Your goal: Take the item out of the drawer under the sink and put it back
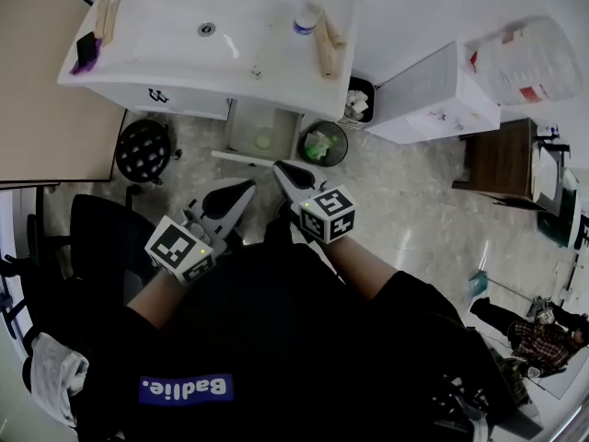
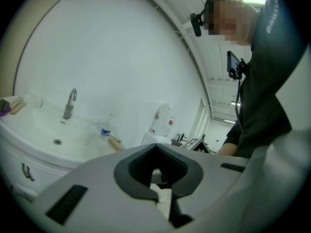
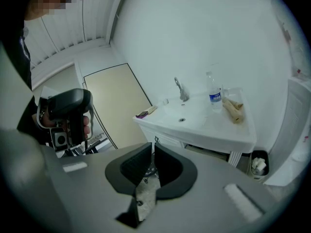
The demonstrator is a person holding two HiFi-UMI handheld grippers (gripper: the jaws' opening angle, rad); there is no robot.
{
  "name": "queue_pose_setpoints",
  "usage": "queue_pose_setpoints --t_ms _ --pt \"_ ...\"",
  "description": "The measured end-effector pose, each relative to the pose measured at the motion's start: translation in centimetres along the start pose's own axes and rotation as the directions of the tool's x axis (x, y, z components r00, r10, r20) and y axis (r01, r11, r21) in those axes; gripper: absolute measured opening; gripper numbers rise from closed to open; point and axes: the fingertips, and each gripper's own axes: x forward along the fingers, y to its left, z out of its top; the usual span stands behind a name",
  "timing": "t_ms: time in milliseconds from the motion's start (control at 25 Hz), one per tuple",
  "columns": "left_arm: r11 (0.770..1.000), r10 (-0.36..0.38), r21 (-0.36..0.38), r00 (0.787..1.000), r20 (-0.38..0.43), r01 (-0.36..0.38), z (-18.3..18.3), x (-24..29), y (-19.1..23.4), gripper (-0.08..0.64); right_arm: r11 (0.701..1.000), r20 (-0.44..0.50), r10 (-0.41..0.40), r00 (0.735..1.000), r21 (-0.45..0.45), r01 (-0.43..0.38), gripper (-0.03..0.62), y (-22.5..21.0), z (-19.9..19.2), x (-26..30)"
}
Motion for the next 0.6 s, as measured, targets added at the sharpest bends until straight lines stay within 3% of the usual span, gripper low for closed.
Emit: queue_pose_setpoints --t_ms 600 --pt "0.999 0.003 0.033 1.0 -0.002 -0.003 1.6 1.0 1.0 -0.009 0.997 -0.218 -0.005 0.976 0.072 0.021 0.089 -4.6 -5.5 5.2"
